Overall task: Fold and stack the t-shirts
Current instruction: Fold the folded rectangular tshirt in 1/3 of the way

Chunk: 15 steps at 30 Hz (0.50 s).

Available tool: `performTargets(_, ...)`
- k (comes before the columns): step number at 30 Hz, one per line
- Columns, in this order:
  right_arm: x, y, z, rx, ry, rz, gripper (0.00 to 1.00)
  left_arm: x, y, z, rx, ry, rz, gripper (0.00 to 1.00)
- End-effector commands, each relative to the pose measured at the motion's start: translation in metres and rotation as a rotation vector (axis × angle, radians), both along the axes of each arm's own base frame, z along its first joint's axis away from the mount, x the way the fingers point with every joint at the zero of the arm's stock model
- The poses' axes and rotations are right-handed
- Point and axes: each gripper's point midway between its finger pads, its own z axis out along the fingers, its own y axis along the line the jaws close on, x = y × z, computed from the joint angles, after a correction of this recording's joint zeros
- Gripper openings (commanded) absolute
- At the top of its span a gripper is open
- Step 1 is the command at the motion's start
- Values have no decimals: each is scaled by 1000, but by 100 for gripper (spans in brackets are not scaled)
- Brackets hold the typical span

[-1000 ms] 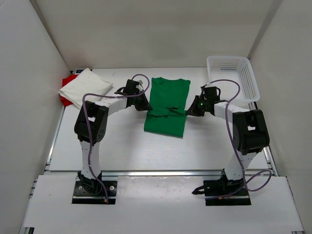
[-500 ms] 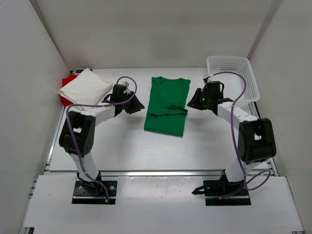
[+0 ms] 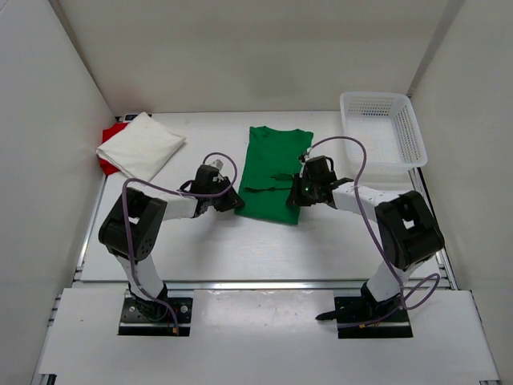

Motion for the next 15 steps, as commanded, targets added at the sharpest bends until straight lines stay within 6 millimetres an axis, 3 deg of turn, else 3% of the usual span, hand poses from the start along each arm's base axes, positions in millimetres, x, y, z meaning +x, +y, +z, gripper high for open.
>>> performTargets(1,-9,-4,-23,-37,19,5,0,-3,7,3,0,-40,24,33)
performTargets(3,-17,-12,-32,-64,37,0,0,-16,9,-7,14,-15,17,33)
performTargets(5,-37,-21,-49,-112,79,-6,0,-26,12,-11,30,-17,21,31)
performTargets(6,-34,-25,-42,-100,61,-29,0,-37,14,-18,40,2,14,31)
performTargets(7,-48,-33,-54,-120,97,-33,0,-44,14,-18,33,6,10,31)
performTargets(10,-63,-38,-47,-116,92,-19,0,-81,18,-22,14,21,-8,31)
performTargets(13,-67,-35,-23,-116,35,-7,0,-94,17,-9,10,-18,-28,32)
performTargets(15,-64,-27,-7,-96,-2,9,0,-91,15,14,-20,-75,-26,33)
